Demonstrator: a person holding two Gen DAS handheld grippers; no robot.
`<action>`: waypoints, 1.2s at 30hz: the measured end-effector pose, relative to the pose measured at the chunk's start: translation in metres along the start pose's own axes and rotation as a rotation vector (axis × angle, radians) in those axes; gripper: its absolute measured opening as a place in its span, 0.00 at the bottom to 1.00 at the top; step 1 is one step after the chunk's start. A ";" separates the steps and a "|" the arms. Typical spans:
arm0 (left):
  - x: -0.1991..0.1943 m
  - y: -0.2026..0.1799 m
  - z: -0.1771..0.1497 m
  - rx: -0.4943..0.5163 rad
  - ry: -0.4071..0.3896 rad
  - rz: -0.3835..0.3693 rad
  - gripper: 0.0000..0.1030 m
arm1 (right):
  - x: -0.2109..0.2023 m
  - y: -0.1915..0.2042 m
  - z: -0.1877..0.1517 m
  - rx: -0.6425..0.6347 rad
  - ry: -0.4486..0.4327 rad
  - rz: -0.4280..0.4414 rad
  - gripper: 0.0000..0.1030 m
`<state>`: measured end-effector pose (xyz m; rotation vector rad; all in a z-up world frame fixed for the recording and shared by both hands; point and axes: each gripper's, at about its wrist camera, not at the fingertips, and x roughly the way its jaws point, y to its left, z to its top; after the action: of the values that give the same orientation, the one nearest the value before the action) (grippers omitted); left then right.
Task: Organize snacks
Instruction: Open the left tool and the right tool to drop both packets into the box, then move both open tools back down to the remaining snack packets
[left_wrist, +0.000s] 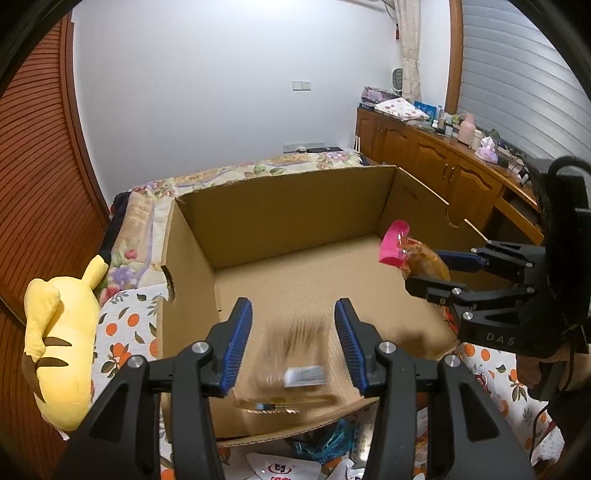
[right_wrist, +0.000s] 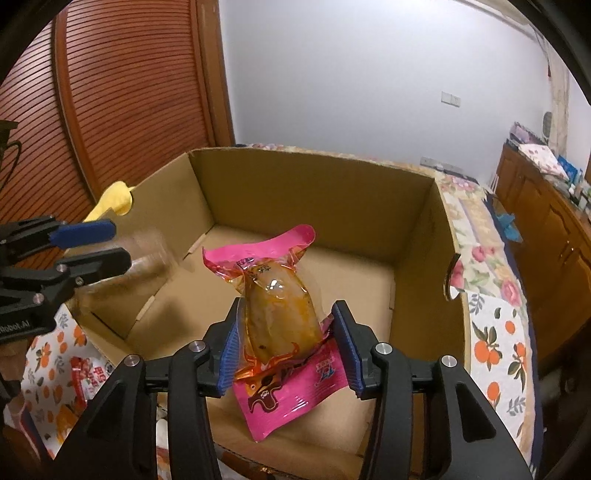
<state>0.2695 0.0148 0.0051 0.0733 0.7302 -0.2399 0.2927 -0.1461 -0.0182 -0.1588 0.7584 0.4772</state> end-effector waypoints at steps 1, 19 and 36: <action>-0.001 0.001 0.000 -0.002 -0.004 0.002 0.48 | 0.000 -0.001 0.000 0.005 0.001 0.004 0.49; -0.048 0.004 -0.022 -0.023 -0.123 -0.006 0.72 | -0.053 0.012 -0.014 0.001 -0.091 0.062 0.56; -0.089 -0.018 -0.093 0.014 -0.112 -0.096 0.75 | -0.108 0.047 -0.088 -0.051 -0.101 0.135 0.61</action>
<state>0.1403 0.0278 -0.0046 0.0374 0.6211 -0.3382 0.1482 -0.1704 -0.0050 -0.1303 0.6613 0.6283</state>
